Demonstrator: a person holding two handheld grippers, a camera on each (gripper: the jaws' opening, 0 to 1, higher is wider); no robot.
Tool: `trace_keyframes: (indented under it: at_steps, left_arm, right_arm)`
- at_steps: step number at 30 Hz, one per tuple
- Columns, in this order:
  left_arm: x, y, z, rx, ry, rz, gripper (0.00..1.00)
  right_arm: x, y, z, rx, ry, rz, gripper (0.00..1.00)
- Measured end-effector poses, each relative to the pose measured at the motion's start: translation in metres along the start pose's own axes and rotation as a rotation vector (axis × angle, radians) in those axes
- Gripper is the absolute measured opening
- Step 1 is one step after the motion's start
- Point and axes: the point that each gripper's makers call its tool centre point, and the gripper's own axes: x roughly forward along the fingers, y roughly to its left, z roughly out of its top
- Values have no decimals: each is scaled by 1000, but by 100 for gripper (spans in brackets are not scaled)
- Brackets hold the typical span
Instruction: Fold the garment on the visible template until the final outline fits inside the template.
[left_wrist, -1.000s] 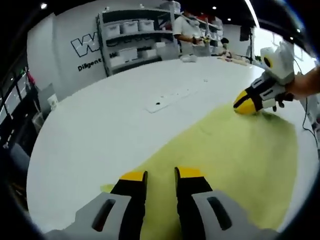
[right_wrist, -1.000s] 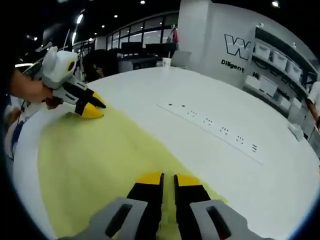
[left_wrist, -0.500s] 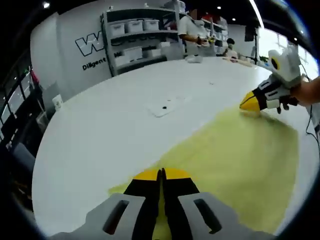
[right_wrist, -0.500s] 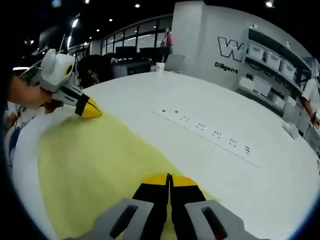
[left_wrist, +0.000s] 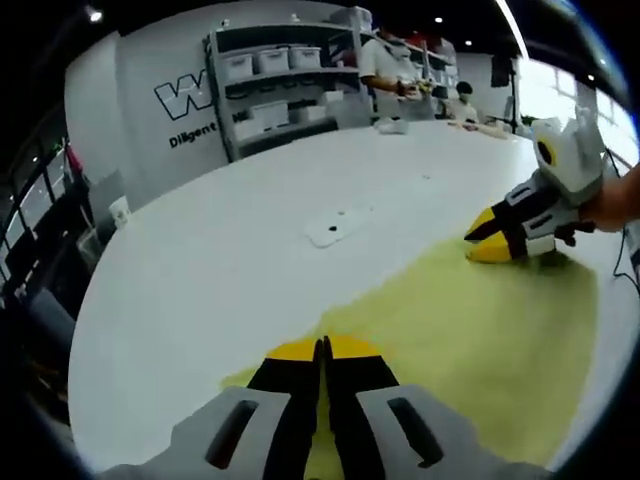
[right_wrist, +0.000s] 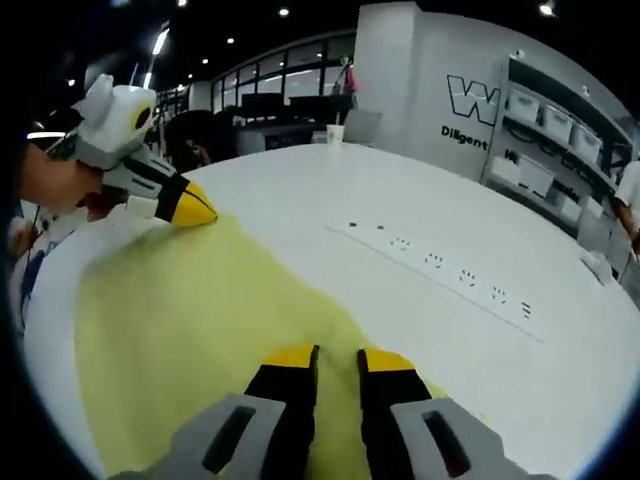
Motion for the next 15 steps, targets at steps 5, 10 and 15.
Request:
trace_keyframes:
  at_steps: [5, 10, 15]
  left_arm:
    - [-6, 1, 6, 23, -21, 15, 0]
    - [-2, 1, 12, 49, -46, 47, 1]
    - [2, 2, 2, 129, -5, 80, 1]
  right_arm:
    - [-10, -2, 14, -102, -36, -20, 0]
    - [-13, -9, 23, -143, -60, -75, 0]
    - [-8, -22, 3, -156, 40, -136, 0]
